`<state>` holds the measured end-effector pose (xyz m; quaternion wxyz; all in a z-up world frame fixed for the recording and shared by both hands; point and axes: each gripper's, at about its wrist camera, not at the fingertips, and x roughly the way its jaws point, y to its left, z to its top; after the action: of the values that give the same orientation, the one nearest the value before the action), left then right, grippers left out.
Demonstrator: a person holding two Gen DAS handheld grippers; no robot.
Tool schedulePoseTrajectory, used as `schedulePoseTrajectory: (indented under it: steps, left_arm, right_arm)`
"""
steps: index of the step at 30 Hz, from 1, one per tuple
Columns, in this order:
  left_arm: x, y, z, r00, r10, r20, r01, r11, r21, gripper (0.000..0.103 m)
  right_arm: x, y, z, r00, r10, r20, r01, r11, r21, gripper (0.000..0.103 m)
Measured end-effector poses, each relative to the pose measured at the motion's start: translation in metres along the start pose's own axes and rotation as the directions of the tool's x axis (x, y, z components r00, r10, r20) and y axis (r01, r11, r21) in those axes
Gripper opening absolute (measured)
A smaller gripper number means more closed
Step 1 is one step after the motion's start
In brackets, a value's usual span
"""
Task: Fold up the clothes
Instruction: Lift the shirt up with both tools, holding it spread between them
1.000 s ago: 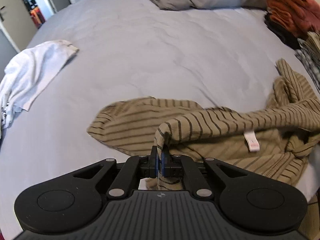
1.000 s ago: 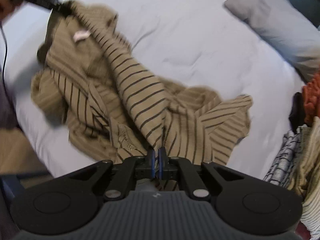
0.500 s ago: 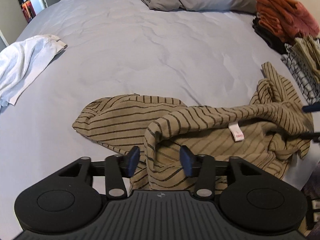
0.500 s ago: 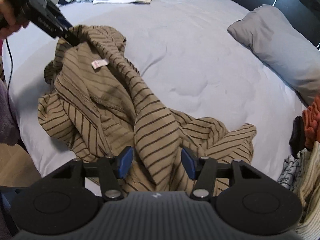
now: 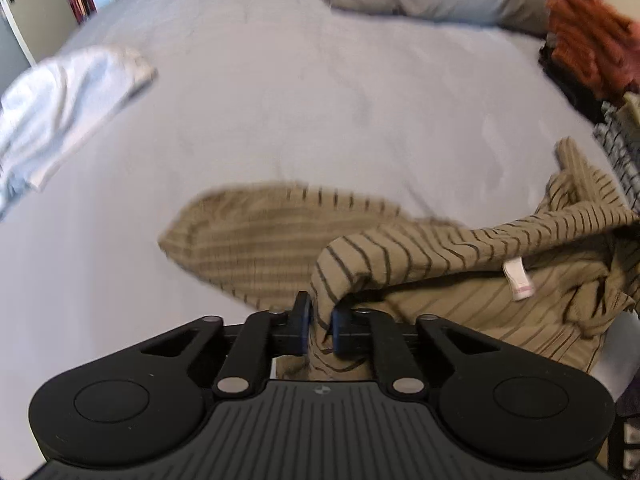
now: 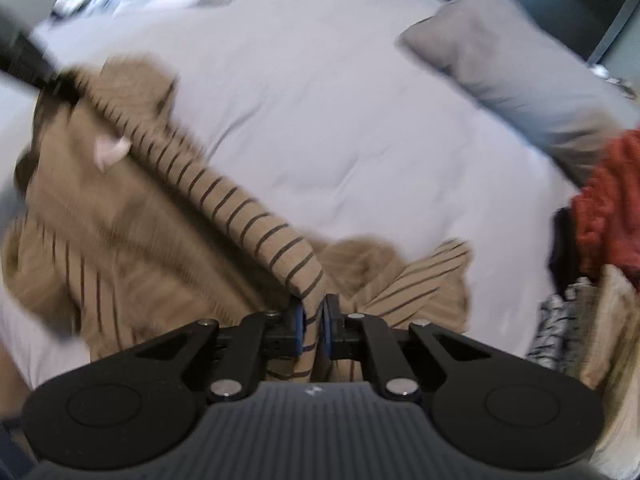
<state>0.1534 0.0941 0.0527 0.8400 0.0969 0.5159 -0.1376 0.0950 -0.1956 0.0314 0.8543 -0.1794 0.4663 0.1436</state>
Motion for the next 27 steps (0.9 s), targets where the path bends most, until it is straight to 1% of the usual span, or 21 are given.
schedulePoseTrajectory:
  steps: [2,3,5,7,9,10,12,13,16,17,18,20,22,23,24,25,26,27]
  left_arm:
    - [-0.020,-0.005,0.004,0.996,0.016,0.084,-0.016,1.000,0.001,0.006]
    - [-0.032,-0.006,0.006,0.991,0.025,0.131,-0.025,1.000,-0.001,0.006]
    - [-0.060,-0.010,0.011,0.972,0.050,0.230,-0.052,0.999,0.001,0.005]
    - [-0.089,-0.011,0.015,0.947,0.071,0.313,-0.073,0.997,-0.005,0.005]
    - [-0.119,-0.013,0.022,0.922,0.078,0.380,-0.079,0.997,-0.015,0.005]
    - [-0.136,-0.013,0.025,0.908,0.078,0.413,-0.075,0.997,-0.024,0.005]
    - [-0.172,-0.018,0.033,0.869,0.085,0.488,-0.084,0.996,-0.024,0.004]
    - [-0.192,-0.022,0.036,0.845,0.093,0.527,-0.099,0.995,-0.017,0.004]
    - [-0.255,-0.033,0.045,0.759,0.110,0.642,-0.139,0.990,-0.006,0.003]
    - [-0.276,-0.037,0.048,0.727,0.115,0.677,-0.150,0.989,-0.007,0.002]
    - [-0.298,-0.041,0.050,0.693,0.121,0.711,-0.162,0.987,-0.009,0.002]
    - [-0.341,-0.048,0.052,0.615,0.137,0.776,-0.194,0.981,-0.020,0.002]
    - [-0.380,-0.056,0.051,0.536,0.151,0.831,-0.223,0.974,-0.033,0.002]
    - [-0.398,-0.060,0.049,0.497,0.155,0.854,-0.233,0.972,-0.040,0.002]
    - [-0.415,-0.063,0.047,0.458,0.158,0.875,-0.243,0.969,-0.048,0.002]
    - [-0.431,-0.066,0.043,0.424,0.158,0.892,-0.247,0.968,-0.054,0.002]
    - [-0.445,-0.069,0.039,0.393,0.158,0.906,-0.251,0.966,-0.060,0.002]
    - [-0.459,-0.072,0.035,0.363,0.158,0.918,-0.255,0.965,-0.066,0.002]
  right_arm:
    - [-0.017,-0.008,0.007,0.996,-0.050,0.076,0.046,0.998,0.042,0.008]
    - [-0.028,-0.009,0.010,0.989,-0.085,0.122,0.080,0.996,0.045,0.008]
    - [-0.053,-0.011,0.015,0.964,-0.156,0.214,0.150,0.988,0.044,0.007]
    - [-0.079,-0.011,0.021,0.925,-0.224,0.307,0.222,0.974,0.043,0.007]
    - [-0.105,-0.012,0.027,0.872,-0.286,0.397,0.291,0.956,0.049,0.007]
    - [-0.119,-0.015,0.030,0.851,-0.304,0.428,0.304,0.950,0.070,0.007]
    - [-0.148,-0.022,0.037,0.809,-0.333,0.484,0.316,0.941,0.118,0.007]
    - [-0.163,-0.027,0.041,0.789,-0.345,0.509,0.316,0.938,0.144,0.007]
    - [-0.211,-0.036,0.052,0.721,-0.377,0.581,0.316,0.925,0.210,0.007]
    - [-0.228,-0.039,0.055,0.697,-0.388,0.604,0.315,0.921,0.229,0.006]
    - [-0.245,-0.042,0.059,0.671,-0.398,0.625,0.312,0.917,0.248,0.006]
    - [-0.280,-0.046,0.063,0.621,-0.407,0.669,0.296,0.913,0.281,0.006]
    - [-0.318,-0.046,0.065,0.565,-0.411,0.715,0.281,0.911,0.302,0.006]
    - [-0.335,-0.045,0.066,0.536,-0.415,0.736,0.279,0.909,0.310,0.006]
    - [-0.354,-0.042,0.065,0.495,-0.423,0.759,0.285,0.904,0.318,0.006]
    - [-0.371,-0.039,0.063,0.456,-0.426,0.781,0.289,0.901,0.323,0.006]
    - [-0.385,-0.036,0.061,0.428,-0.427,0.797,0.289,0.900,0.327,0.006]
    - [-0.400,-0.033,0.058,0.404,-0.422,0.811,0.285,0.901,0.327,0.006]
